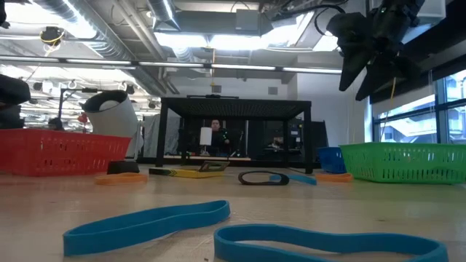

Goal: Pick & Place Office Desk Supplies
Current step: Put the orange rubber band into the blue bin

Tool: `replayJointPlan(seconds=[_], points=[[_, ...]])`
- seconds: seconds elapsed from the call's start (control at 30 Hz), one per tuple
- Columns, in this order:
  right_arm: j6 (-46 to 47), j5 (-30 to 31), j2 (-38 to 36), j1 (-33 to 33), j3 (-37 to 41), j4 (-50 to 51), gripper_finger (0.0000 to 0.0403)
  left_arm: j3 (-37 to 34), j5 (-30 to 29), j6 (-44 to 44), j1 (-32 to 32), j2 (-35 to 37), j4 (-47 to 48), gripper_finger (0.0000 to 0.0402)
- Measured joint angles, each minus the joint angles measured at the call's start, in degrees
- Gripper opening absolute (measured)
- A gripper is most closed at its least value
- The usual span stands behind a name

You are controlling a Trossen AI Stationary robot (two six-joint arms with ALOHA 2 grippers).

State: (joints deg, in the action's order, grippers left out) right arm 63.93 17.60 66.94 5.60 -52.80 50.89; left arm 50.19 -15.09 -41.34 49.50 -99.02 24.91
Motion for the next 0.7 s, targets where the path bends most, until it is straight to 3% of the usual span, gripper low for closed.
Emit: replayJointPlan(seconds=[0.17, 0.33, 0.43, 0.53, 0.7], points=[[-3.88, -0.22, 0.00, 1.92, 0.00, -5.83, 0.0217, -0.55, -8.50, -0.32, -1.33, 3.02, 1.36, 0.0002], [-10.09, -0.46, 0.00, 5.62, 0.00, -19.94, 0.0217, -0.24, -18.10, -0.36, -5.90, 6.57, -1.87, 0.0002], [-14.95, -0.52, 0.01, 7.99, 0.00, -27.67, 0.0217, -0.20, -22.88, 6.74, -10.77, 7.59, -9.84, 0.0002], [-18.14, -0.50, 0.09, 10.09, 0.00, -32.61, 0.0217, -0.20, -23.04, 16.59, -16.54, 7.45, -21.26, 0.0002], [-18.59, -0.52, 0.26, 12.72, 0.00, -33.54, 0.0217, -0.13, -25.74, 31.42, -24.47, 7.47, -40.84, 0.0002]])
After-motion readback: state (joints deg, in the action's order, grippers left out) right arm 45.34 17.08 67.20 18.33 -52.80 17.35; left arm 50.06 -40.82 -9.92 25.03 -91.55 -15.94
